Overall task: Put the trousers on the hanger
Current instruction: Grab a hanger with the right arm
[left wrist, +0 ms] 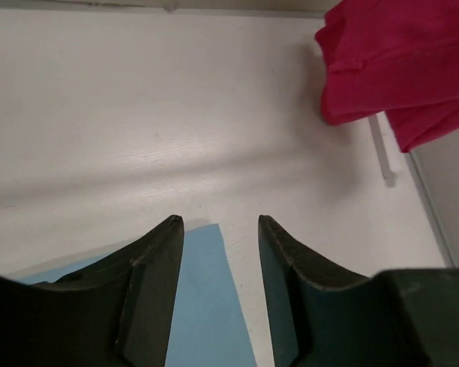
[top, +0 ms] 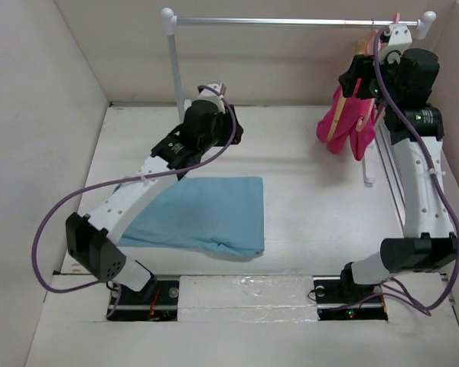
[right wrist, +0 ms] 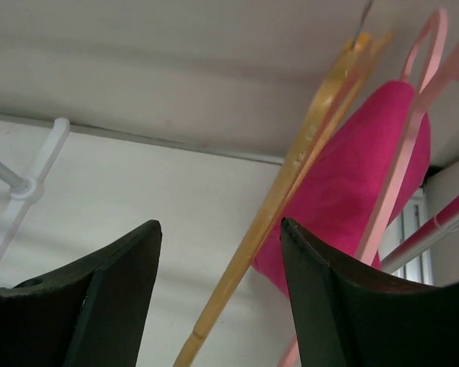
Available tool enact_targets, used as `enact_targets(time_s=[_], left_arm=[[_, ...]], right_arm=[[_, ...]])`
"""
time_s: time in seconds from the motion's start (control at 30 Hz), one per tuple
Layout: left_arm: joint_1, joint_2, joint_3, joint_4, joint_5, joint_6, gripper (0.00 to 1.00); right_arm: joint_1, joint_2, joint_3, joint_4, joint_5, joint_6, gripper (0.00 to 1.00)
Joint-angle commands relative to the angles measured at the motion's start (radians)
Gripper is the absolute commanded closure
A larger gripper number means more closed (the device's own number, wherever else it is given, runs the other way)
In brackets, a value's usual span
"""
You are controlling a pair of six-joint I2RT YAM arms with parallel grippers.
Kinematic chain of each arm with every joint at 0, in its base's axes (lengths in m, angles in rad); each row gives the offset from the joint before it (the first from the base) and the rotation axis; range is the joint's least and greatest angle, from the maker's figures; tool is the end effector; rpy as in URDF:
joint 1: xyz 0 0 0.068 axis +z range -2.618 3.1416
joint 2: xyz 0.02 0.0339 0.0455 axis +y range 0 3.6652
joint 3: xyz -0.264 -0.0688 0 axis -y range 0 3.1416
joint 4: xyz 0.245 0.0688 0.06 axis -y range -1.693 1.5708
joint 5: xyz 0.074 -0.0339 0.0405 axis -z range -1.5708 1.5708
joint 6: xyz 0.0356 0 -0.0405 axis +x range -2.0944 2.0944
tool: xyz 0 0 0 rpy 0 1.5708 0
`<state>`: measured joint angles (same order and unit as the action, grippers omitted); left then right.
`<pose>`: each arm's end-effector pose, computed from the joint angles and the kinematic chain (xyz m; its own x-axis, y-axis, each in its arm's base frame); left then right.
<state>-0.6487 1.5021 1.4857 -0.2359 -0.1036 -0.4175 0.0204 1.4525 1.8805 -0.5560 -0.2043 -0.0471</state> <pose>0.2841 -0.2108 0.4055 -0.3931 -0.2080 -0.8956 0.3957 0.8410 -0.3690 0.2946 0.0132 0.5180 -0.1171 -0.0485 -0.9919 -0.2269 0.9737 -0.0208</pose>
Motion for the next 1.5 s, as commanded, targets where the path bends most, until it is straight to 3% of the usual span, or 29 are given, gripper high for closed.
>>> enact_targets(time_s=[0.0,0.27,0.33,0.37,0.43,0.47,0.53,0.7,0.77,0.8,0.9,1.03,1.1,1.17,1.37,1.47], left_arm=[[0.037,-0.170,-0.043,0.043,0.039,-0.019,0.58],[0.026,-0.353,-0.358,0.089,0.140,-0.093,0.58],[-0.018,-0.381,-0.432,0.092,0.114,-0.087,0.58],[-0.044,-0.381,-0.441,0.086,0.025,-0.066,0.58],[-0.156,-0.355,-0.432,0.037,-0.092,-0.049,0.59],[-0.181,-0.342,-0.417,0.023,-0.187,-0.038,0.59],[-0.218,-0.329,-0.364,0.015,-0.240,-0.023,0.59],[-0.259,-0.302,-0.291,0.010,-0.223,-0.009,0.58],[-0.259,-0.296,-0.294,0.001,-0.212,-0.023,0.58],[-0.259,-0.307,-0.309,-0.005,-0.202,-0.049,0.58],[-0.259,-0.328,-0.332,0.003,-0.186,-0.063,0.58],[-0.259,-0.332,-0.315,-0.020,-0.191,-0.075,0.58],[-0.259,-0.327,-0.288,-0.036,-0.196,-0.076,0.57],[-0.259,-0.327,-0.280,-0.037,-0.202,-0.076,0.57],[-0.259,-0.318,-0.263,-0.043,-0.205,-0.081,0.57],[-0.259,-0.310,-0.252,-0.043,-0.205,-0.083,0.57]], right_arm=[[-0.028,0.040,-0.030,0.051,-0.086,0.091,0.31],[-0.048,0.071,-0.142,0.165,-0.081,0.171,0.42],[-0.037,0.075,-0.159,0.163,-0.060,0.168,0.49],[-0.027,0.063,-0.170,0.163,-0.046,0.168,0.51],[-0.027,0.039,-0.225,0.179,-0.009,0.174,0.56],[-0.027,0.017,-0.244,0.201,-0.006,0.177,0.56],[-0.027,0.006,-0.267,0.208,0.006,0.187,0.53],[-0.037,0.049,-0.253,0.215,-0.018,0.187,0.47],[-0.037,0.052,-0.247,0.219,-0.021,0.190,0.54],[-0.027,0.045,-0.245,0.220,0.005,0.193,0.68],[-0.027,0.037,-0.248,0.217,0.023,0.193,0.72],[-0.027,0.045,-0.254,0.206,0.037,0.190,0.64],[-0.027,0.048,-0.256,0.200,0.049,0.190,0.52],[-0.027,0.060,-0.256,0.205,0.040,0.187,0.51],[-0.027,0.089,-0.222,0.188,0.045,0.168,0.68],[-0.027,0.088,-0.218,0.202,0.045,0.164,0.84]])
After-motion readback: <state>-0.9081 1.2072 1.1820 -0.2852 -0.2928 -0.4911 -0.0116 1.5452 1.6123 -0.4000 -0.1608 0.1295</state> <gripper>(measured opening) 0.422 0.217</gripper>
